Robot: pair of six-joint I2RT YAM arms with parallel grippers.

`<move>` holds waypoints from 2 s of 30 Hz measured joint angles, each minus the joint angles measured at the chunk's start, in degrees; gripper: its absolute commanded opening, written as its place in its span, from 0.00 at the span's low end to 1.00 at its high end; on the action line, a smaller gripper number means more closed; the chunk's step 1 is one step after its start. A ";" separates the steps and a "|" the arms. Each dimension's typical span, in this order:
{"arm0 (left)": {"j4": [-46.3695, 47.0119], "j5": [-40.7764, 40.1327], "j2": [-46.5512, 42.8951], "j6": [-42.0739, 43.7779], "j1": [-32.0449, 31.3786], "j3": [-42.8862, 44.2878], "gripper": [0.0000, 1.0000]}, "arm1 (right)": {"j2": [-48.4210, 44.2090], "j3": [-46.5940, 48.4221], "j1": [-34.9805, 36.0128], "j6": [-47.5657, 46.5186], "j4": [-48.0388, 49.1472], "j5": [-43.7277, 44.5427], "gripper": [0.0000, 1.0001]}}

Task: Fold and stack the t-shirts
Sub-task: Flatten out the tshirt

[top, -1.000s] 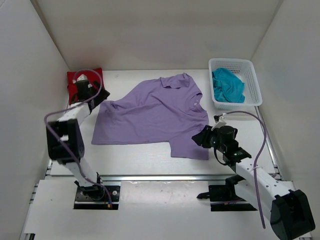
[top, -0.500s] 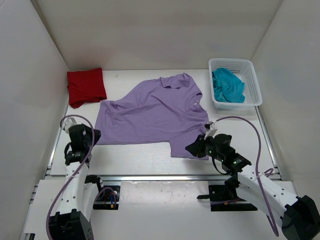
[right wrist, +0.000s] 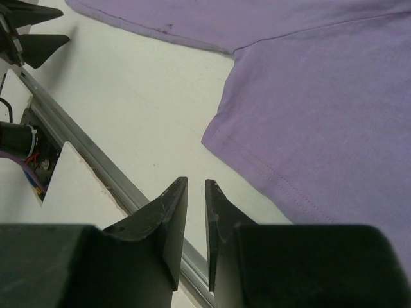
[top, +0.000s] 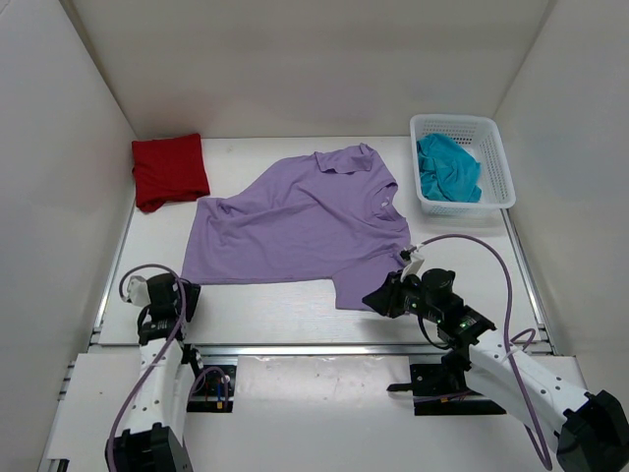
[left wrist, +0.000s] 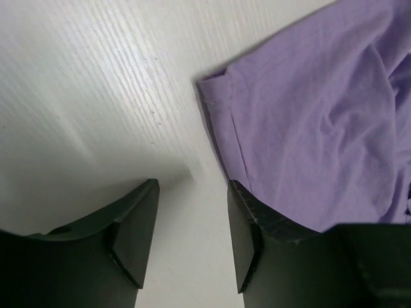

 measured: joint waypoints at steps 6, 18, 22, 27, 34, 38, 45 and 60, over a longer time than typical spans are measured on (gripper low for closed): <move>5.38 -2.01 4.66 -1.95 2.40 -0.68 0.55 | 0.81 0.00 0.11 -0.11 0.04 -0.61 0.16; 19.28 -3.48 14.01 -4.02 3.65 -1.99 0.52 | 1.14 0.00 0.09 0.09 0.04 -1.27 0.16; 23.19 -3.34 18.38 -4.31 3.15 -1.29 0.45 | 1.20 0.00 -0.33 0.09 0.02 -1.31 0.15; 25.33 -2.69 20.90 -4.22 3.56 -1.20 0.24 | 1.25 0.00 -1.03 0.09 0.02 -1.29 0.15; 25.05 -2.43 22.56 -1.66 4.11 -0.42 0.02 | 0.92 0.00 -2.03 0.20 -0.48 -0.98 0.23; 23.85 -2.43 24.61 1.77 4.07 2.36 0.00 | -1.09 0.00 -4.33 0.61 -3.58 0.70 0.30; 23.61 -1.97 26.40 10.16 2.16 10.88 0.00 | -1.42 0.02 -6.51 1.66 -11.34 7.69 0.41; 33.03 2.10 24.28 15.63 -7.76 13.27 0.00 | 10.05 13.73 -5.81 6.08 -32.68 25.55 0.38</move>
